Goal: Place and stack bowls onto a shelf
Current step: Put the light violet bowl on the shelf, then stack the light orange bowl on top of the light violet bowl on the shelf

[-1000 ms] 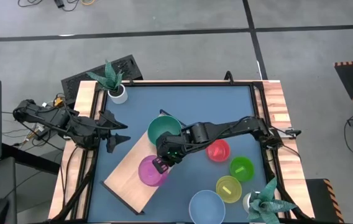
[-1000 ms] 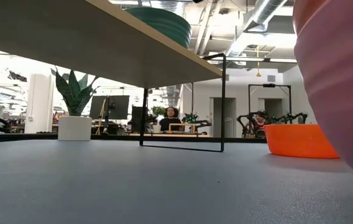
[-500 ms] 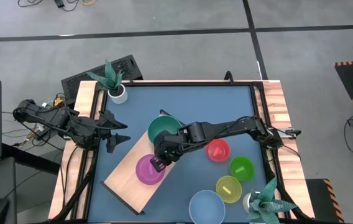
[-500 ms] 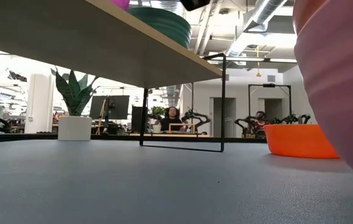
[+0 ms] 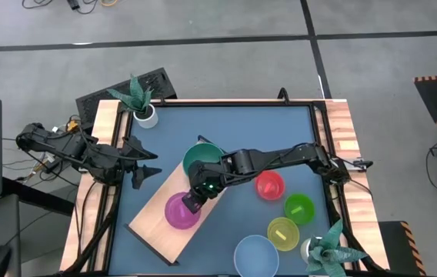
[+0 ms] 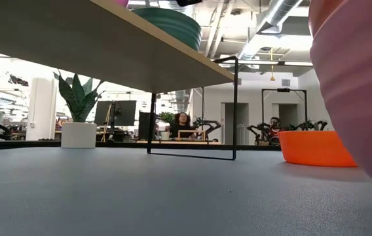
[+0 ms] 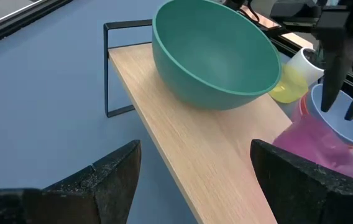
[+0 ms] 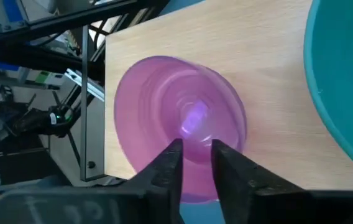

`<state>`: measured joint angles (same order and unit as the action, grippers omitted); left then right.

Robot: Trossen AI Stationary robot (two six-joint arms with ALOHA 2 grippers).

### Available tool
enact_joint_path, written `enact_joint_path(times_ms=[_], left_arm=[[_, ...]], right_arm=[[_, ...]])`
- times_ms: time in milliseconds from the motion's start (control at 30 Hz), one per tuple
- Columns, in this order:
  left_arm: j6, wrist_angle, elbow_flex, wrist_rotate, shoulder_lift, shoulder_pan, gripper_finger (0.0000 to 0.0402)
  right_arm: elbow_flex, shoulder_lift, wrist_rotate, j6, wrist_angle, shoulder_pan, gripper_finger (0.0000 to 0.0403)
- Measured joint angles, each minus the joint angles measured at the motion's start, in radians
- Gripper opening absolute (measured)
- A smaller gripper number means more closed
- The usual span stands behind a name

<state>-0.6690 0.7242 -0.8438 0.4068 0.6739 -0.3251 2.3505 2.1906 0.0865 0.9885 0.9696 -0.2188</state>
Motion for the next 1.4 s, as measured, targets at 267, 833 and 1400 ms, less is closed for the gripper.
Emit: enact_joint_path(times_ms=[267, 833, 1400], left_arm=[[-0.008, 0.0, 0.0, 0.0, 0.0, 0.0, 0.0286], [-0.013, 0.003, 0.0, 0.001, 0.0, 0.0, 0.0286], [-0.034, 0.004, 0.0, 0.001, 0.0, 0.0, 0.0286]], right_arm=[[0.001, -0.033, 0.045, 0.013, 0.034, 0.012, 0.0175], [-0.268, -0.258, -0.247, 0.168, 0.579, -0.155, 0.0177], [-1.032, -0.46, -0.163, 0.181, 0.115, -0.141, 0.0219]])
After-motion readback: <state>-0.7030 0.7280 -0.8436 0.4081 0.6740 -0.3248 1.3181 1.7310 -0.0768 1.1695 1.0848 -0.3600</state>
